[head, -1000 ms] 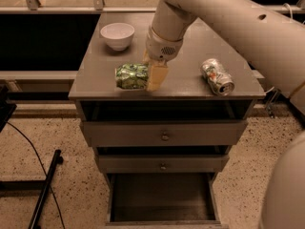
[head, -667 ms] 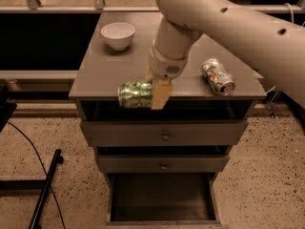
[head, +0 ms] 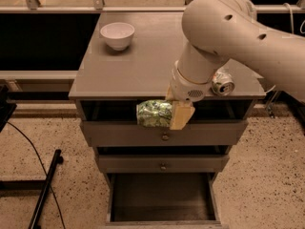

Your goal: Place green can into bottom drawer

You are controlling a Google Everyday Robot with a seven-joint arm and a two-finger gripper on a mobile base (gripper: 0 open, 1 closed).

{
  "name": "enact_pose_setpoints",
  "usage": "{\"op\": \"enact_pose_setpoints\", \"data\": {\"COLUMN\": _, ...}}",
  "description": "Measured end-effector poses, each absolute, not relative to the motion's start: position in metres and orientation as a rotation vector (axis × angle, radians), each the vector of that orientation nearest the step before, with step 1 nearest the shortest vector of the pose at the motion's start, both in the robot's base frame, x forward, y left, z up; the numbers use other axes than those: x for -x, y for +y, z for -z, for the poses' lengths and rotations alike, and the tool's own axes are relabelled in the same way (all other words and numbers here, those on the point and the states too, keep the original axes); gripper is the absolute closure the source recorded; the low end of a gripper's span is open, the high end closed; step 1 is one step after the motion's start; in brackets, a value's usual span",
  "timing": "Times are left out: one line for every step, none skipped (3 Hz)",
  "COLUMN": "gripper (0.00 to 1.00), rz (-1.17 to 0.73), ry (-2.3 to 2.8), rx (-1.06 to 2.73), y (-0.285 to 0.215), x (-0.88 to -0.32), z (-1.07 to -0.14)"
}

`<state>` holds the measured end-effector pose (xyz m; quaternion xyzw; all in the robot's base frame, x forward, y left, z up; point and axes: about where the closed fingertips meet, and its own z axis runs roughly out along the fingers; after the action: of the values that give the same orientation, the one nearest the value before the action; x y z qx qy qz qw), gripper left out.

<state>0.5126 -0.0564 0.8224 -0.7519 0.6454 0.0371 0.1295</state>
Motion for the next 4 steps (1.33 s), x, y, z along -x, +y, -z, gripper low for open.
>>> {"op": "enact_pose_setpoints", "data": {"gripper": 1.00, "rz": -0.039, "ry": 1.884, "rx": 2.151, "y": -0.063, "x": -0.514, "z": -0.804}}
{"op": "enact_pose_setpoints", "data": {"gripper": 1.00, "rz": 0.166, "ry": 1.903, "rx": 2.076, "y": -0.075, "x": -0.498, "z": -0.785}}
{"op": "enact_pose_setpoints", "data": {"gripper": 1.00, "rz": 0.240, "ry": 1.836, "rx": 2.036, "y": -0.076, "x": -0.486, "z": -0.756}}
{"op": "enact_pose_setpoints", "data": {"gripper": 1.00, "rz": 0.128, "ry": 1.820, "rx": 2.049, "y": -0.078, "x": -0.480, "z": -0.720}}
